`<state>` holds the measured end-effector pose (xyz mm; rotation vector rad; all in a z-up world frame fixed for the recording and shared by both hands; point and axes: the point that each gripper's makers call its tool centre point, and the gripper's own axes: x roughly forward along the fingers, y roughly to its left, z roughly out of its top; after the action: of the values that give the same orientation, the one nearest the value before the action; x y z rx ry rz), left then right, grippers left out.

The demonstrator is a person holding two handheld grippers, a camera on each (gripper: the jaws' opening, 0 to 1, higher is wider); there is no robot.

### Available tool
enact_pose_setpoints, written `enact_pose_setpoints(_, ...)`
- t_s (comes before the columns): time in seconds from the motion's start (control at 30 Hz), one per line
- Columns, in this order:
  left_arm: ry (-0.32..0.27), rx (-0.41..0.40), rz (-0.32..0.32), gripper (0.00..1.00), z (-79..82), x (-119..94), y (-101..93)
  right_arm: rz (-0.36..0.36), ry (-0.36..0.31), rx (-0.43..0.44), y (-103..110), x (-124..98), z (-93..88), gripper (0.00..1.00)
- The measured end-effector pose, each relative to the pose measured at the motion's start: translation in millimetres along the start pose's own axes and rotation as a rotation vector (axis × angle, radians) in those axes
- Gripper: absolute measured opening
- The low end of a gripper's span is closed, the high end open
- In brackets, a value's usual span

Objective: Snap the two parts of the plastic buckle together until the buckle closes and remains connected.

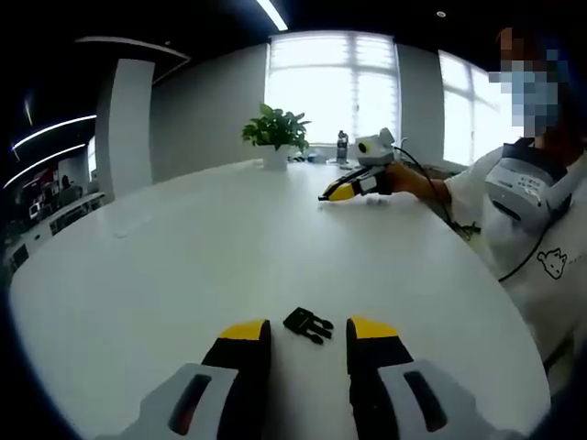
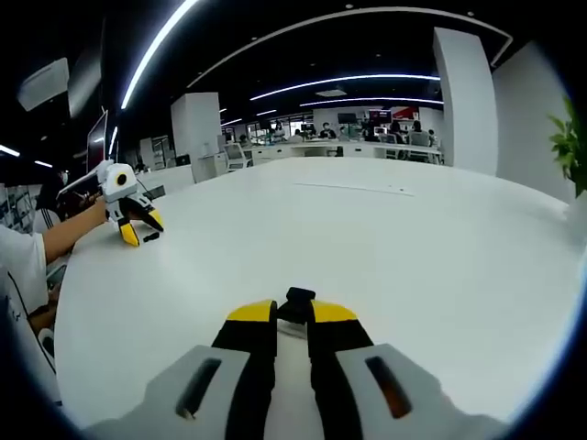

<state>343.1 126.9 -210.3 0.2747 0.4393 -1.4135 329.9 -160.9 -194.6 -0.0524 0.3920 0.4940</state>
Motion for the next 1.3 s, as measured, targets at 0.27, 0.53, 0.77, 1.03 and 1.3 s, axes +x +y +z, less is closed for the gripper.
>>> enact_pose_setpoints(0.27, -0.003, 0.002, -0.012, 0.22, 1.1, 2, -3.2, -0.002, 0.000, 0.011, -1, 0, -0.7, 0.12)
enact_pose_setpoints(0.53, -0.009, -0.014, 0.021, 0.21, 1.8, 3, -3.1, 0.002, -0.003, 0.019, 0, 0, -1.2, 0.12)
enact_pose_setpoints(0.77, -0.016, -0.063, 0.114, 0.21, 2.5, 4, 0.2, 0.005, -0.008, 0.021, 0, 0, -0.5, 0.12)
enact_pose_setpoints(1.03, -0.042, -0.086, 0.197, 0.21, 7.9, 4, -2.0, 0.013, -0.010, 0.025, 1, 1, -1.0, 0.12)
enact_pose_setpoints(1.3, -0.065, -0.127, 0.299, 0.21, 16.4, 6, -0.9, 0.016, -0.010, 0.025, 1, 0, -2.2, 0.12)
